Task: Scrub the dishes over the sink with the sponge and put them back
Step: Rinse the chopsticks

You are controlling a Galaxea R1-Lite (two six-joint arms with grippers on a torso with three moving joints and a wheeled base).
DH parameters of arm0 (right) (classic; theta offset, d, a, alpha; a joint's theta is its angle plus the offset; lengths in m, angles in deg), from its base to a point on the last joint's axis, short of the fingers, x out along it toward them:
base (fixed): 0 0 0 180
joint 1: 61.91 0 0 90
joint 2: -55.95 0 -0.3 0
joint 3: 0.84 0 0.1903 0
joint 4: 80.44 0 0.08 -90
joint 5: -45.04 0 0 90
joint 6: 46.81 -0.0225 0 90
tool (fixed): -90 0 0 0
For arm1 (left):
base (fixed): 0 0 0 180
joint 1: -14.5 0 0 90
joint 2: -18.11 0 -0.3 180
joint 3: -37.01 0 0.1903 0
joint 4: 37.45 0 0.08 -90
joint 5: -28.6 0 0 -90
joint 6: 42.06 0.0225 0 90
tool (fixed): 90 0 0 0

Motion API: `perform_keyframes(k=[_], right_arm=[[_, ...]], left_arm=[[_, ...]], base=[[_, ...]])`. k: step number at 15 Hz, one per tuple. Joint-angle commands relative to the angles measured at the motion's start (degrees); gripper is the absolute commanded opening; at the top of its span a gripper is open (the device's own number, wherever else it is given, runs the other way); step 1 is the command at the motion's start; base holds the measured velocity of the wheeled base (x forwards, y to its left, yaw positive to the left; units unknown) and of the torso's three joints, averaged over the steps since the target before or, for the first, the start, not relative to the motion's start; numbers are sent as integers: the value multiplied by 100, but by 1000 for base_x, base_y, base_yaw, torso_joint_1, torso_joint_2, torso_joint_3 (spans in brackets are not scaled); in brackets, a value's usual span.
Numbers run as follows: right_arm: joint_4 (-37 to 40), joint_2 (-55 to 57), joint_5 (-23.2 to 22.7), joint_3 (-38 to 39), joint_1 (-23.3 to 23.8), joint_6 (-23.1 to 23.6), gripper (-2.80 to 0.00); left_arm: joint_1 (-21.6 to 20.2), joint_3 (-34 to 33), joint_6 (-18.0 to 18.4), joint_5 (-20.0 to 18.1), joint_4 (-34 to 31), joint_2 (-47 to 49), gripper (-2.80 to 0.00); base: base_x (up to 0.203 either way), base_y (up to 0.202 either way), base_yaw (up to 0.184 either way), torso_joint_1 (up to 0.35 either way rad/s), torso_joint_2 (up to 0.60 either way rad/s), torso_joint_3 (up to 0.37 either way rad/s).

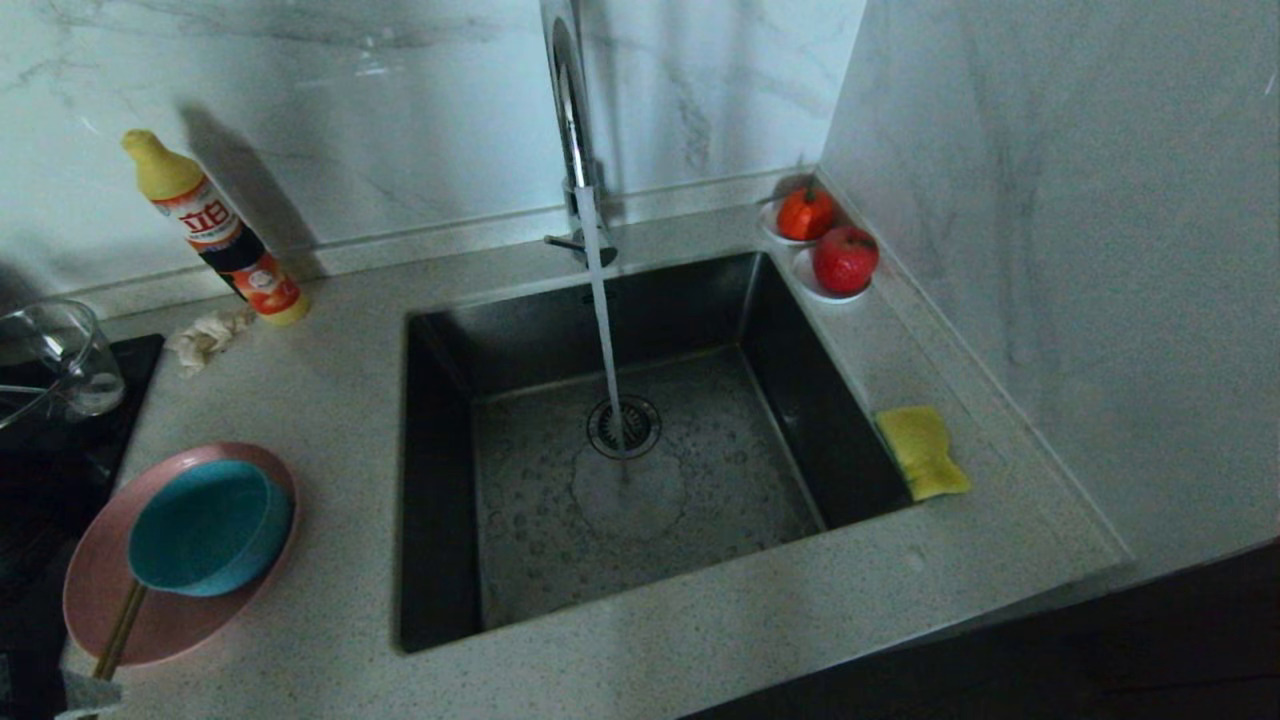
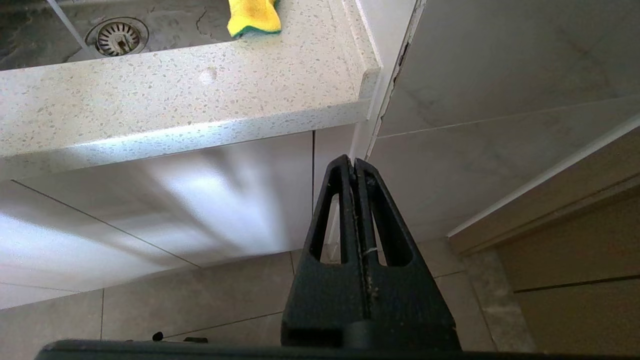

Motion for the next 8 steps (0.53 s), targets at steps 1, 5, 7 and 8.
perform_keyframes(k=[1,5,7,8], right_arm=[[0,1,-2,0,0,2,-280],[0,1,-2,0,0,2,-280],[0,1,-2,0,0,2,-280],[0,1,-2,0,0,2,-280]], left_arm=[[-14,49,-90,-239,-88,478,0],[-15,481,-218,-331,-641,851,0],[-24,489,-243,-329,-649,906,0],[-39,495,-252,-323,-650,976,0]], base=[[0,0,0,0,0,0],[0,0,0,0,0,0],[0,0,0,0,0,0],[0,0,0,0,0,0]])
